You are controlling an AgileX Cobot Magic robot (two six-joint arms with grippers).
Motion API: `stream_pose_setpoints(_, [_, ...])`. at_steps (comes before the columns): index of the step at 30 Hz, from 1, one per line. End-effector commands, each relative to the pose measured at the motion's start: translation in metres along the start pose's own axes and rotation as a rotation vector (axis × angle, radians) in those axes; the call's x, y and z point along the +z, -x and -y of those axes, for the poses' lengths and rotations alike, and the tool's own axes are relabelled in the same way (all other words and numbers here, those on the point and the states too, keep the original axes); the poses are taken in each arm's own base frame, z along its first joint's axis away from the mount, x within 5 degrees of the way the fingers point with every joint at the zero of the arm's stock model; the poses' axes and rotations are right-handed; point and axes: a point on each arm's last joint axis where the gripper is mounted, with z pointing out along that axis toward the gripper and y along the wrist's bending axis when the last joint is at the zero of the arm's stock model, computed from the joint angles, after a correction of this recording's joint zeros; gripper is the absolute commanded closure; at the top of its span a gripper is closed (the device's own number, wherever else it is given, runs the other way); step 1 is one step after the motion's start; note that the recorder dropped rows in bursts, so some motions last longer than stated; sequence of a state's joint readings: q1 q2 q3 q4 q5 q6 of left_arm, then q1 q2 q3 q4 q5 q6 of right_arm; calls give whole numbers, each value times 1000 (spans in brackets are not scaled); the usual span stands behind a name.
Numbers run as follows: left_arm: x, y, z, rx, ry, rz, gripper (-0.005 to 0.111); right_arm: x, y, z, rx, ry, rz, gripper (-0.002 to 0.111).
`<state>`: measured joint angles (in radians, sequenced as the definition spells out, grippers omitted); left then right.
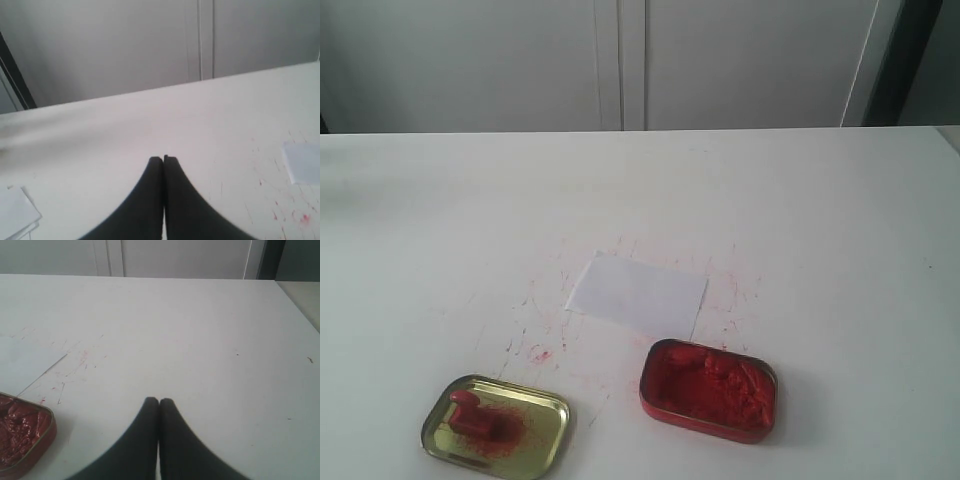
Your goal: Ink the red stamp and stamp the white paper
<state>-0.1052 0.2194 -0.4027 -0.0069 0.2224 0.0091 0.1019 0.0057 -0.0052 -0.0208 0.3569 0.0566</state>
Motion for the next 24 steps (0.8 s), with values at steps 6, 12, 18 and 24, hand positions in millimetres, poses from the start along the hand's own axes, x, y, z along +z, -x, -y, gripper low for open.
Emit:
stream_pose_setpoints(6, [18, 22, -1, 12, -43, -278, 107, 0, 0, 0, -13, -4, 15, 108])
stream_pose_setpoints(12, [33, 33, -2, 36, -80, -464, 107, 0, 0, 0, -13, -4, 15, 108])
stream_pose_setpoints(18, [53, 31, -2, 62, -118, -643, 107, 0, 0, 0, -13, -4, 15, 108])
stream_pose_setpoints(24, [72, 32, -2, 77, -151, -776, 107, 0, 0, 0, -11, -4, 15, 108])
